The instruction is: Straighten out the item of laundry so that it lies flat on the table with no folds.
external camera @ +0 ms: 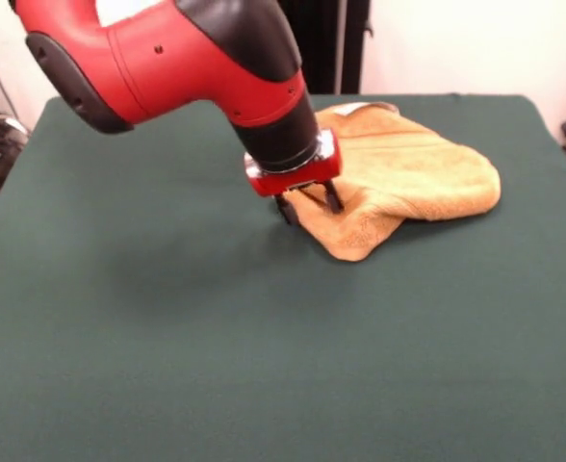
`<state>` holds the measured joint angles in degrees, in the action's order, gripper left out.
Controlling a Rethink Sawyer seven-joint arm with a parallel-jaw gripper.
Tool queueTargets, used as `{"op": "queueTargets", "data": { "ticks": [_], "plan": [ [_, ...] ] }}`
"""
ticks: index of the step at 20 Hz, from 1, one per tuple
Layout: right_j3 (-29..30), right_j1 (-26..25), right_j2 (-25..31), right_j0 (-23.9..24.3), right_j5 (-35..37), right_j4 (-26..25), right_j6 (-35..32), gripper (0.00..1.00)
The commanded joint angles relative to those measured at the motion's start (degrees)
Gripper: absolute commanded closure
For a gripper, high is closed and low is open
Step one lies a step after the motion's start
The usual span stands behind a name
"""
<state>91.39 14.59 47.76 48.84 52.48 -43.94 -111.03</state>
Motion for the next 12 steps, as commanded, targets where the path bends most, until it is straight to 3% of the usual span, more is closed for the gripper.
{"op": "queueTargets", "data": {
  "ticks": [1, 2, 5, 6, 12],
  "plan": [
    [-2.73, 6.73, -7.35, -11.66, -8.85, -16.32, 2.24, 0.00],
    [-1.07, 8.95, -8.51, -13.12, -16.07, -22.70, -1.63, 1.00],
    [-0.18, 7.29, -6.34, -9.88, -17.83, -17.70, -1.79, 1.00],
    [0.11, 6.74, -5.61, -8.79, -18.41, -16.03, -1.84, 0.00],
    [-0.68, 6.64, -7.06, -10.45, -19.41, -15.92, -2.88, 0.00]
  ]
}}
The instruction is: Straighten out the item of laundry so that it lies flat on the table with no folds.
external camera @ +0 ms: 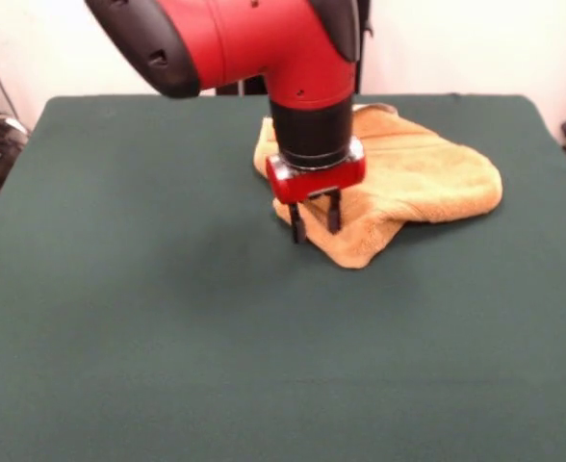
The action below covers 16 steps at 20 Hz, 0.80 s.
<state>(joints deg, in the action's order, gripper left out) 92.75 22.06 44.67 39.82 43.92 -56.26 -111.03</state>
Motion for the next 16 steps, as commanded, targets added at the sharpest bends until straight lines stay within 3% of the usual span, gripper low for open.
{"op": "queueTargets", "data": {
  "ticks": [1, 16],
  "plan": [
    [-2.19, -0.95, -4.47, -1.74, -11.32, -3.63, -3.04, 0.00],
    [-1.01, 1.49, -7.18, -0.70, -10.44, -0.43, 3.91, 0.00]
  ]
}}
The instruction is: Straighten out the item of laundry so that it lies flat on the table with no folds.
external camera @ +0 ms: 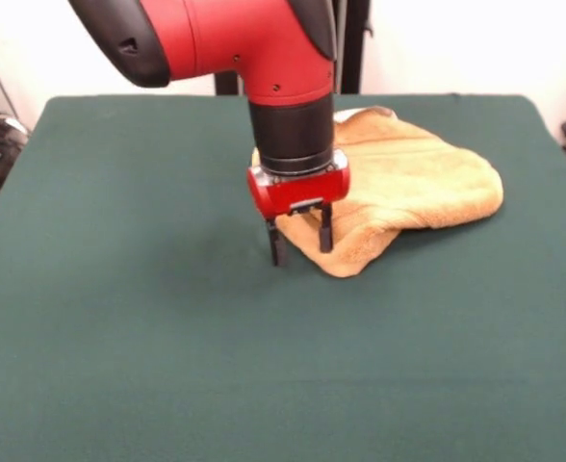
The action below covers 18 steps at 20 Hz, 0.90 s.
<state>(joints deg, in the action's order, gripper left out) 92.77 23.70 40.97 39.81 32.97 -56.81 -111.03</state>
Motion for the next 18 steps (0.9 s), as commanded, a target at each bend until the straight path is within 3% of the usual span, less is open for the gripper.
{"op": "queueTargets", "data": {
  "ticks": [1, 14, 18],
  "plan": [
    [-1.10, -0.76, -3.27, -0.31, 2.26, 1.16, 5.41, 0.00],
    [-1.99, -9.49, 0.55, 3.44, 12.33, 11.46, 15.69, 0.00],
    [-1.42, -10.51, 0.52, 3.59, 11.90, 12.07, 15.94, 0.00]
  ]
}}
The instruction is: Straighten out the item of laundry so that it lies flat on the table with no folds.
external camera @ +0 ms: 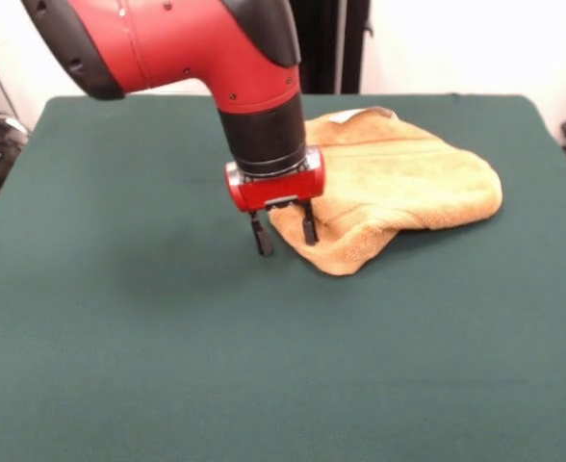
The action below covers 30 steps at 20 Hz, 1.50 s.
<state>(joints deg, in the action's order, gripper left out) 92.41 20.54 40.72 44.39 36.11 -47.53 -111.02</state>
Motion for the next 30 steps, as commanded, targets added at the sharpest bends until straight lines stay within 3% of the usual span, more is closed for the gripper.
{"op": "queueTargets", "data": {
  "ticks": [1, 30],
  "plan": [
    [-0.89, -7.30, 0.66, -0.99, 8.70, 2.96, 15.70, 0.00],
    [1.09, -11.96, 1.77, -1.01, 10.07, 9.61, 15.01, 0.00]
  ]
}}
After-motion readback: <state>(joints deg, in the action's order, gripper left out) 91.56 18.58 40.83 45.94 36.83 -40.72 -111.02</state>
